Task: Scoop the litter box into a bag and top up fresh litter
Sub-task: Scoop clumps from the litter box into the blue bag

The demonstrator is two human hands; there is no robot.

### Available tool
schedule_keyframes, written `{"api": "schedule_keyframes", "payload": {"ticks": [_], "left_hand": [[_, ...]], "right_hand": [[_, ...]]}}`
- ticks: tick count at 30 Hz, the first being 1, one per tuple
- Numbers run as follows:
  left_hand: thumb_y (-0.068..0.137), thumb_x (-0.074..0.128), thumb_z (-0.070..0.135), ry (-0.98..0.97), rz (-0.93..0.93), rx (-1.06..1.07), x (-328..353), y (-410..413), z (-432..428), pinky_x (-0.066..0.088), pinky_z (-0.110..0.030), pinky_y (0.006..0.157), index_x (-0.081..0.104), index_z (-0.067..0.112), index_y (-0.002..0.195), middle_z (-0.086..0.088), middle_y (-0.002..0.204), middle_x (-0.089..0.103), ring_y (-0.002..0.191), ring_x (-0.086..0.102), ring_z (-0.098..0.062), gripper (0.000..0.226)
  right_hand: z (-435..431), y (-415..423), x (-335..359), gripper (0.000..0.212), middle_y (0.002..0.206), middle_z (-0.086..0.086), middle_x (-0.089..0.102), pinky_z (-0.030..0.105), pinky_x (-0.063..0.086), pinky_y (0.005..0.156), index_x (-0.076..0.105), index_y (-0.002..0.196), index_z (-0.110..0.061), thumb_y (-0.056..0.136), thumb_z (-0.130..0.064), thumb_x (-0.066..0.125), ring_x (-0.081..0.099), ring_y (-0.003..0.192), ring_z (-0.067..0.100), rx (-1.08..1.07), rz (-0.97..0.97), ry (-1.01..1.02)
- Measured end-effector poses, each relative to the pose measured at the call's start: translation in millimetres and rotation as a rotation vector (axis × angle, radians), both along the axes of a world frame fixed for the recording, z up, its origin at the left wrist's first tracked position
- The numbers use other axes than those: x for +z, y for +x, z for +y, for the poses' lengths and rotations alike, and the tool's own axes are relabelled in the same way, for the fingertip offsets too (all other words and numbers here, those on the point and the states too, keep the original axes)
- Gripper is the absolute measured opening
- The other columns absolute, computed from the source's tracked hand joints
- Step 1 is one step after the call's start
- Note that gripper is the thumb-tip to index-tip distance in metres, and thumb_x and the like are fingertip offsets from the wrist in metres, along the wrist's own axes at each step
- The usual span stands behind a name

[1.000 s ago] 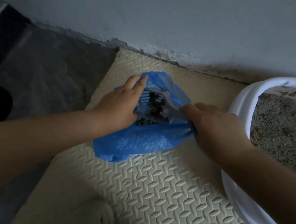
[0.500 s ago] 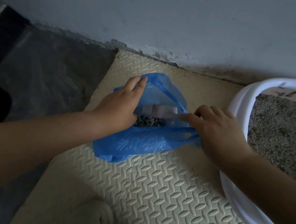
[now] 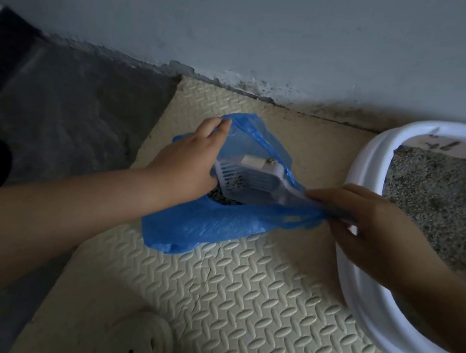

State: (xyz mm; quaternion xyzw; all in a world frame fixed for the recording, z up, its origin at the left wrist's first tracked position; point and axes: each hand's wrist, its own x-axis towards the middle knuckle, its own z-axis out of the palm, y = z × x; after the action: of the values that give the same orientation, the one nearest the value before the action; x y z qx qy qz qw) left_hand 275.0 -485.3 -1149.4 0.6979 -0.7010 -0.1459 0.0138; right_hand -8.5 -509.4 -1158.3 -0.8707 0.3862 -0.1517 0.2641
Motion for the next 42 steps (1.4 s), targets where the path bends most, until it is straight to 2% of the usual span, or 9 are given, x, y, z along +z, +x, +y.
{"api": "schedule_keyframes", "payload": {"ticks": [4,9,13,16,21,26,30,35,42], "left_hand": [[0.084,0.063,0.023,-0.048,0.032,0.002,1.3,-12.3,-4.0,0.038,-0.039,0.104,0.017,0.013,0.15,0.0,0.154,0.014,0.135,0.032,-0.024,0.081],[0.091,0.056,0.028,-0.114,0.036,-0.079,3.5,-50.7,-11.3,0.021,-0.033,0.114,0.015,0.013,0.151,-0.003,0.157,0.01,0.143,0.015,-0.02,0.074],[0.096,0.049,0.031,-0.079,0.118,-0.173,-2.8,-97.1,-19.1,0.014,-0.03,0.114,0.01,0.015,0.152,-0.001,0.159,0.005,0.144,0.008,-0.017,0.07],[0.098,0.045,0.034,-0.055,0.17,-0.25,-9.7,-136.4,-26.8,0.011,-0.029,0.116,0.008,0.014,0.152,0.0,0.16,0.002,0.145,0.005,-0.016,0.068],[0.1,0.036,0.039,0.056,0.187,-0.324,-25.3,-190.8,-47.3,0.009,-0.032,0.116,0.0,0.014,0.152,0.0,0.16,-0.01,0.146,-0.003,-0.017,0.068],[0.1,0.032,0.042,0.107,0.202,-0.274,-38.0,-220.6,-70.5,0.002,-0.035,0.117,-0.007,0.009,0.151,-0.003,0.158,-0.02,0.145,-0.015,-0.019,0.072],[0.1,0.036,0.036,0.047,0.276,-0.145,-46.2,-232.2,-83.3,0.0,-0.033,0.117,-0.009,0.007,0.15,-0.005,0.158,-0.02,0.145,-0.015,-0.019,0.073],[0.101,0.034,0.029,-0.056,0.274,-0.086,-56.1,-237.6,-85.2,-0.002,-0.026,0.114,-0.004,0.007,0.151,-0.005,0.159,-0.016,0.146,-0.01,-0.018,0.067],[0.1,0.033,0.021,-0.106,0.299,-0.087,-61.7,-237.6,-86.9,0.005,-0.025,0.116,-0.002,0.007,0.151,-0.003,0.159,-0.014,0.146,-0.007,-0.016,0.063]], "right_hand": [[4.2,-26.0,11.6,0.05,0.085,-0.025,0.062,0.006,0.041,0.063,0.06,0.112,-0.038,0.082,0.002,0.062,0.058,0.074,-0.01,-0.161,-0.102,0.214],[11.2,-71.2,22.0,0.045,0.08,-0.005,0.07,0.023,0.044,0.056,0.062,0.107,-0.043,0.085,-0.003,0.062,0.061,0.064,0.015,-0.329,-0.217,0.349],[21.4,-116.2,22.4,0.044,0.078,0.002,0.07,0.025,0.044,0.054,0.064,0.104,-0.044,0.085,-0.004,0.063,0.059,0.062,0.018,-0.499,-0.258,0.386],[29.3,-148.1,19.6,0.038,0.079,0.001,0.07,0.031,0.049,0.059,0.064,0.102,-0.041,0.086,-0.007,0.063,0.064,0.065,0.023,-0.644,-0.186,0.348],[43.1,-191.3,11.2,0.024,0.074,-0.014,0.063,0.027,0.043,0.058,0.068,0.111,-0.027,0.087,-0.026,0.064,0.059,0.066,0.009,-0.797,0.164,0.244],[41.8,-223.0,7.8,0.029,0.073,-0.014,0.062,0.036,0.052,0.067,0.067,0.112,-0.031,0.087,-0.041,0.058,0.059,0.067,0.01,-0.829,0.386,0.27],[21.9,-221.3,-1.8,0.022,0.074,0.002,0.066,0.029,0.044,0.058,0.07,0.097,-0.02,0.091,-0.032,0.053,0.06,0.066,0.018,-0.784,0.502,0.281],[-17.4,-209.2,-17.5,0.023,0.061,0.003,0.06,0.029,0.034,0.048,0.069,0.087,-0.016,0.093,-0.024,0.049,0.052,0.051,0.017,-0.684,0.467,0.25],[-66.2,-173.2,-46.9,0.022,0.071,0.004,0.063,0.028,0.038,0.051,0.068,0.104,-0.019,0.095,-0.027,0.049,0.057,0.061,0.022,-0.518,0.359,0.175]]}}
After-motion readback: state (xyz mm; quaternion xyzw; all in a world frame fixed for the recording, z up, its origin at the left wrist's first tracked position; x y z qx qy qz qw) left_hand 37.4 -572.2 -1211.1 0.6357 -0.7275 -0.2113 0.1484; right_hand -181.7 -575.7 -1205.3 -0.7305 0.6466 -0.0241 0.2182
